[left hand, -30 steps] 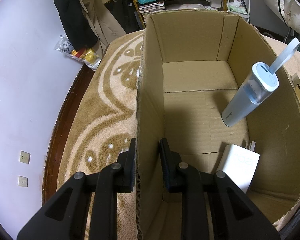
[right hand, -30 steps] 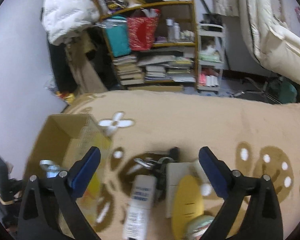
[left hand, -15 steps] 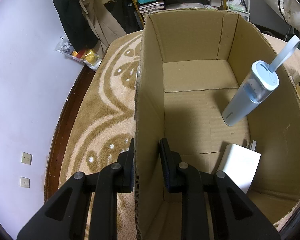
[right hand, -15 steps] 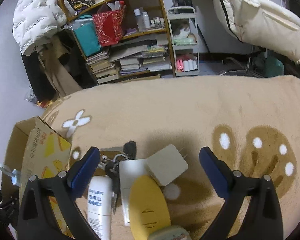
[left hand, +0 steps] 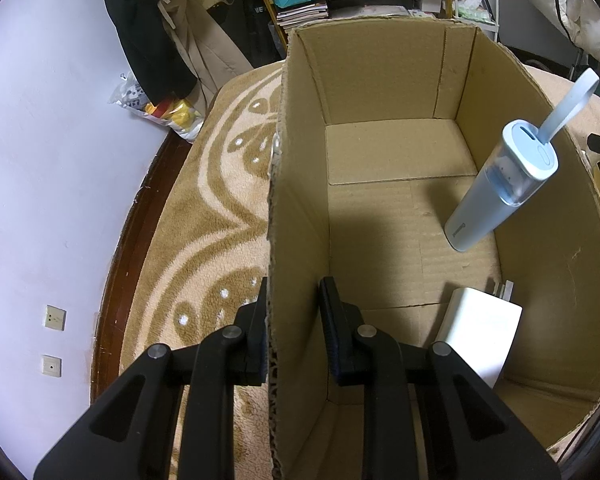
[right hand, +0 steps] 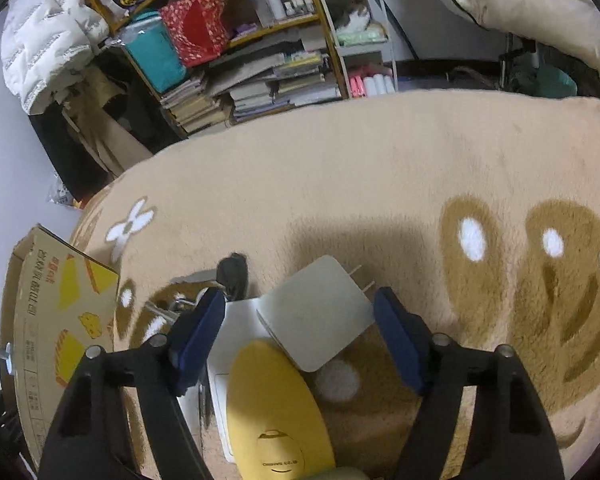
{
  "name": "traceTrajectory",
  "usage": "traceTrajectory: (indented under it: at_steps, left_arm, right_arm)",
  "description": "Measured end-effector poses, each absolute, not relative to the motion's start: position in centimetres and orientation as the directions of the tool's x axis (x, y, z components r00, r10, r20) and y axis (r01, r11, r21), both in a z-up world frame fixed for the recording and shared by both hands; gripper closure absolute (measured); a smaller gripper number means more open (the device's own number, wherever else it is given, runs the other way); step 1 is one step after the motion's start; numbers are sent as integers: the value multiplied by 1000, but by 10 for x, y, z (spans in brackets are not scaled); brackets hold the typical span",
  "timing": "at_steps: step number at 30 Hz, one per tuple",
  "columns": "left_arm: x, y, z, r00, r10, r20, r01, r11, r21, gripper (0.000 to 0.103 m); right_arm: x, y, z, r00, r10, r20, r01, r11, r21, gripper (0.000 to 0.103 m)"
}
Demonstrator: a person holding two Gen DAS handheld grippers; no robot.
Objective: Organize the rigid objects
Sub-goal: 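Return the right tool to the pile and grasp the white plug adapter, then carry the white plug adapter into the box and release it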
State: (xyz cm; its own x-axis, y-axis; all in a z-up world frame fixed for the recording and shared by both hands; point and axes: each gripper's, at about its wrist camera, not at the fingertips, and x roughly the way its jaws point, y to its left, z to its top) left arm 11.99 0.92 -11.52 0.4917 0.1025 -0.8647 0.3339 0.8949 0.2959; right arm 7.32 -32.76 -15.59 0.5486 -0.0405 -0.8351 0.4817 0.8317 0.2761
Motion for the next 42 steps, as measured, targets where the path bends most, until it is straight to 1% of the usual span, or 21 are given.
traceTrajectory:
  at_steps: [1,2,10,13,16,19,26,35,42]
  left_arm:
    - [119,8,-116,493,105,-863,335,893,301,81]
    - [119,7,-116,494,107,-863,337,892,303,81]
    - [118,7,-115,493,104,-864,337,892,300,81]
    - [119,8,-115,493,104,-864,337,893,299,81]
    - [119,7,-115,494,107,-863,336,892,302,81]
    - [118,6,-116,496,110,-861,337,890,307,81]
    - [118,6,-116,496,109,-861,338,890,307,81]
    - [118,6,-116,496,108,-862,335,891,305,81]
    - [119,7,-116,497,107,-861,336,891,305,81]
  right_arm:
    - [73,-329,-156,543,-51,-838,489,831,266,28]
    - [74,-330,-157,536,-59,-842,497,829,257,36]
    - [70,-339,-165,541,-1,-841,523,783,335,36]
    - [70,-336,-163,540,-15,-842,520,792,320,36]
    - [70,-328,-156,536,-62,-842,507,821,263,36]
    - [69,-323,-149,550,-84,-831,494,835,242,36]
    - [69,-311,-130,590,-105,-800,470,851,235,36]
    - [84,-264,-90,668,-85,-739,337,920,200,37]
    - [93,-216,-57,728,-19,-686,208,959,193,37]
